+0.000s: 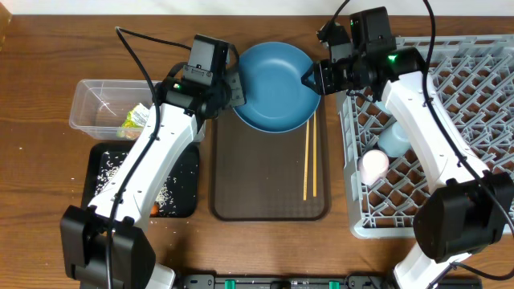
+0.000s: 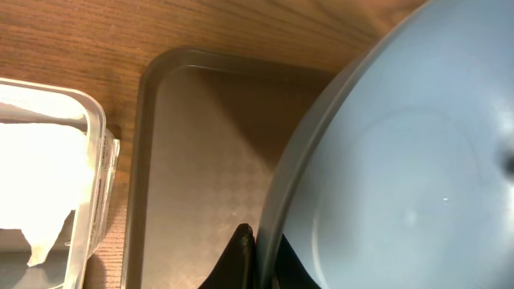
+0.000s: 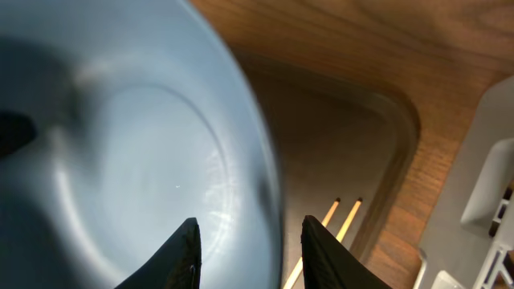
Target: Sort waste into correct bins and load items into the dishwasher rack
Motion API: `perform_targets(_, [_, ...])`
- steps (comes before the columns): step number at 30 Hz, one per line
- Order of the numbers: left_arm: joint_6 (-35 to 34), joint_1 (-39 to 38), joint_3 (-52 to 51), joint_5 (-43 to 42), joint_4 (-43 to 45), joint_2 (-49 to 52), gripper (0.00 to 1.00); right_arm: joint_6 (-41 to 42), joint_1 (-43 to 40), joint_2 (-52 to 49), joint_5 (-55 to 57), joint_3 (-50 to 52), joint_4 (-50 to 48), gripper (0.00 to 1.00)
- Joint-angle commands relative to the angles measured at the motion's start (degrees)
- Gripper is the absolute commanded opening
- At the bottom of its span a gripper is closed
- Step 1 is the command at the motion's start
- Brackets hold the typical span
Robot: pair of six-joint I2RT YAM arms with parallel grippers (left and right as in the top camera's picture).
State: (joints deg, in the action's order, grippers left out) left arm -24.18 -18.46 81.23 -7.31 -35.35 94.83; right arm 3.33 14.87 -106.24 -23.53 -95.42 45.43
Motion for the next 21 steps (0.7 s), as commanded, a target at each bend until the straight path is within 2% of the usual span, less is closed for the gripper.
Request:
perform_targets(1, [0.1,-0.1,0.2,-0.2,0.5,-0.5,0.06,1.0,0.5,-0.3,1.0,0.8,-0.4,0.32])
perform_targets(12, [0.1,-0.1,0.2,-0.2,0.7,-0.5,0.06,2.0,0.6,-0.3,0.9,4.1,-3.1,0.29])
perform_targets(14, [0.1,-0.1,0.2,-0.2,0.7,-0.5,0.06,2.0,0.6,-0.3,0.8,4.2,-3.3,0.23])
perform_targets(18, [0.1,-0.1,0.2,-0.2,0.7,-0.5,0.06,2.0,0.6,-0.3,-0.1,4.2,-4.0,0.02])
perform_targets(21, [0.1,-0.1,0.2,-0.2,0.7,-0.5,0.06,2.0,0.6,-0.3,-1.7,4.2,-4.4,0.01])
